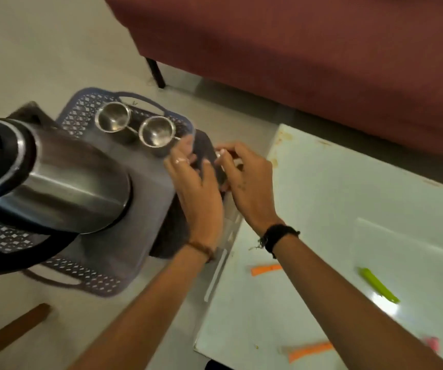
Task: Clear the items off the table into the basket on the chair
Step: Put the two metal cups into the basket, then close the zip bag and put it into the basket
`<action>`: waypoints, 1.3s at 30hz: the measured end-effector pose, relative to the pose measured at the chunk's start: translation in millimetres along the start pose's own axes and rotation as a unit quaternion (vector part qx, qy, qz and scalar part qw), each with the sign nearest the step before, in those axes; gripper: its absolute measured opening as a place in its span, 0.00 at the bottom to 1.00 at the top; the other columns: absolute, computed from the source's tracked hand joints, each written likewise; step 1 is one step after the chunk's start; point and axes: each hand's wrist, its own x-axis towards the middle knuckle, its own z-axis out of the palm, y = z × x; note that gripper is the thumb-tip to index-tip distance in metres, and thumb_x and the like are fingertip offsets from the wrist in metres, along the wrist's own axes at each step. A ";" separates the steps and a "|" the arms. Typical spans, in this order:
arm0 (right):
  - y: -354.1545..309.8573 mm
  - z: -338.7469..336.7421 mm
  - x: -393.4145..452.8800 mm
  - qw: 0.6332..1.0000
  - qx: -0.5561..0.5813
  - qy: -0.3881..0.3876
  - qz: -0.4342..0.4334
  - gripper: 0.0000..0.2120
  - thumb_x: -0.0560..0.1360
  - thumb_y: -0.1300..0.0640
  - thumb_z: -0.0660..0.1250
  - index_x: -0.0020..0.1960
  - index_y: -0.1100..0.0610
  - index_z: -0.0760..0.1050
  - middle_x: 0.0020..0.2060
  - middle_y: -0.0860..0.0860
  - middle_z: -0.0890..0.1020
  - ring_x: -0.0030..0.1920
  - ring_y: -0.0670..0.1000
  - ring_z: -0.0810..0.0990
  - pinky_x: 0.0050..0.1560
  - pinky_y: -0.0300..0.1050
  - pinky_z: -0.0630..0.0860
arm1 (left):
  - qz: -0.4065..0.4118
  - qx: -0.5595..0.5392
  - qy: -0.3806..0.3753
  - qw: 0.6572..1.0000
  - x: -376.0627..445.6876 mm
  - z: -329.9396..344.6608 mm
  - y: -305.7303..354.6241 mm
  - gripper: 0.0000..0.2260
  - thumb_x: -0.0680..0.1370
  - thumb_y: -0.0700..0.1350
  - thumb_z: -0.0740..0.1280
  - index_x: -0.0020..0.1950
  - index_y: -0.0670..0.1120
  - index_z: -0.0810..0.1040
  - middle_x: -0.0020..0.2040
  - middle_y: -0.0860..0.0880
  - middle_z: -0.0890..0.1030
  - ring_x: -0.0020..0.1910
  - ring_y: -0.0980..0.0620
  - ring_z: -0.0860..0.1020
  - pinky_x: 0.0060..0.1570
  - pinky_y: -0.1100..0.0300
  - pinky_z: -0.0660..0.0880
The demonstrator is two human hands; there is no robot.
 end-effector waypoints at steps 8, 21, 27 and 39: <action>92.4 -191.1 -169.5 0.969 0.015 0.084 0.233 0.08 0.77 0.60 0.63 0.47 0.51 0.80 0.32 0.44 0.82 0.24 0.46 0.77 0.28 0.37 0.75 | 0.064 0.152 -0.386 0.908 -241.6 43.9 -34.3 0.19 0.78 0.37 0.58 0.67 0.53 0.65 0.65 0.57 0.68 0.65 0.61 0.67 0.58 0.83 0.57; 187.4 -372.6 -360.2 0.899 -0.049 0.128 0.417 0.09 0.76 0.61 0.63 0.44 0.49 0.77 0.42 0.49 0.82 0.39 0.48 0.80 0.38 0.38 0.75 | 0.259 0.301 -0.521 0.756 -397.6 138.0 -69.6 0.17 0.78 0.38 0.58 0.66 0.45 0.71 0.71 0.48 0.69 0.73 0.53 0.62 0.71 0.66 0.50; 210.2 -349.2 -375.8 0.860 -0.024 0.094 0.502 0.21 0.73 0.56 0.71 0.62 0.58 0.68 0.55 0.51 0.73 0.47 0.49 0.74 0.48 0.44 0.73 | 0.200 0.300 -0.542 0.759 -418.3 162.5 -79.5 0.13 0.80 0.40 0.57 0.62 0.46 0.74 0.65 0.51 0.75 0.73 0.56 0.61 0.66 0.67 0.60; 146.9 -337.3 -350.3 0.943 0.064 0.096 0.311 0.12 0.75 0.59 0.67 0.52 0.44 0.71 0.41 0.41 0.80 0.37 0.36 0.77 0.37 0.25 0.72 | -0.033 0.108 -0.552 0.826 -372.1 152.3 -46.8 0.09 0.77 0.41 0.64 0.54 0.49 0.80 0.52 0.57 0.80 0.57 0.62 0.75 0.59 0.70 0.66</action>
